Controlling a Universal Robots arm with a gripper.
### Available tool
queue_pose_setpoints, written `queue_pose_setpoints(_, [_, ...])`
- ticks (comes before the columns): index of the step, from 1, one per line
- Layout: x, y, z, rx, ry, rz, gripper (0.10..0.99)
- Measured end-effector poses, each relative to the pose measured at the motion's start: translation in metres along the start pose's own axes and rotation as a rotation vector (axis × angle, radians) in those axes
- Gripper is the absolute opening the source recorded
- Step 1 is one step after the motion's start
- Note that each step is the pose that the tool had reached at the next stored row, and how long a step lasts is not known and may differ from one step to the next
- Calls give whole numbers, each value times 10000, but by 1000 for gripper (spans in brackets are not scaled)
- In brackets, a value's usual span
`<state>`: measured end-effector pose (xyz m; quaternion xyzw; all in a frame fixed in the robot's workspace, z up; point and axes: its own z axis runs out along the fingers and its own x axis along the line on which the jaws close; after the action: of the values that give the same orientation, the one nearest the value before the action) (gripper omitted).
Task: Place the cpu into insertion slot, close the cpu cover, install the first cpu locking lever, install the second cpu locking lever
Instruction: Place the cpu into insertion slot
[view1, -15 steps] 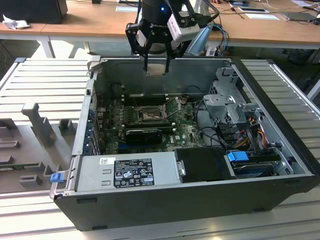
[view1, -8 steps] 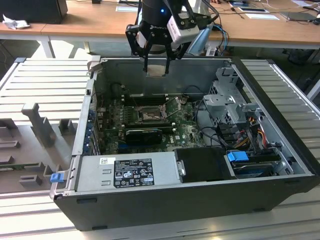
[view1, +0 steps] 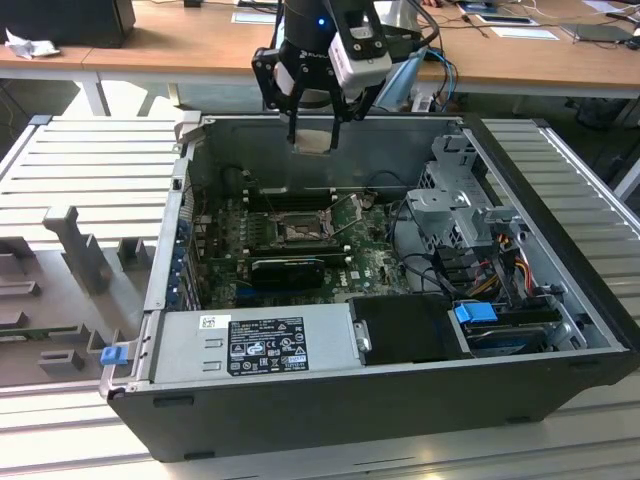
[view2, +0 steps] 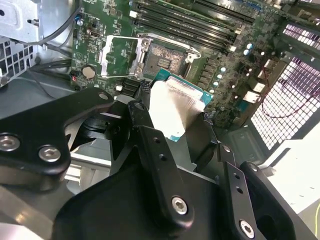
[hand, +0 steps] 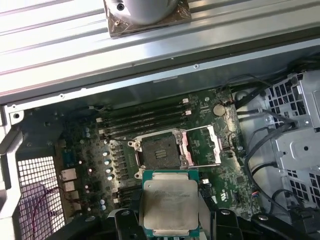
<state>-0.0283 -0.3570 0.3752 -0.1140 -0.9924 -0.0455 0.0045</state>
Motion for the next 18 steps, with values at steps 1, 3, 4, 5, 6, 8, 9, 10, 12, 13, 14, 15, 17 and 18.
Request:
queue_pose_setpoints(1, [0, 0, 0, -1, -6, 68, 529])
queue_pose_setpoints(3, [0, 0, 0, -4, -16, 179, 529])
queue_pose_setpoints(4, [0, 0, 0, -4, -19, 211, 529])
queue_pose_setpoints(5, [0, 0, 0, -4, -21, 241, 529])
queue_pose_setpoints(6, [0, 0, 0, -6, -27, 296, 529])
queue_pose_setpoints(8, [0, 0, 0, -10, -45, 501, 529])
queue_pose_setpoints(9, [0, 0, 0, -11, -49, 548, 529])
queue_pose_setpoints(10, [0, 0, 0, -11, -52, 583, 529])
queue_pose_setpoints(12, [0, 0, 0, -12, -56, 627, 529])
queue_pose_setpoints(13, [0, 0, 0, -12, -57, 640, 529])
queue_pose_setpoints(14, [0, 0, 0, -13, -61, 677, 529])
queue_pose_setpoints(15, [0, 0, 0, -13, -64, 713, 529])
queue_pose_setpoints(17, [0, 0, 0, -14, -68, 759, 529])
queue_pose_setpoints(18, [0, 0, 0, -16, -72, 802, 529])
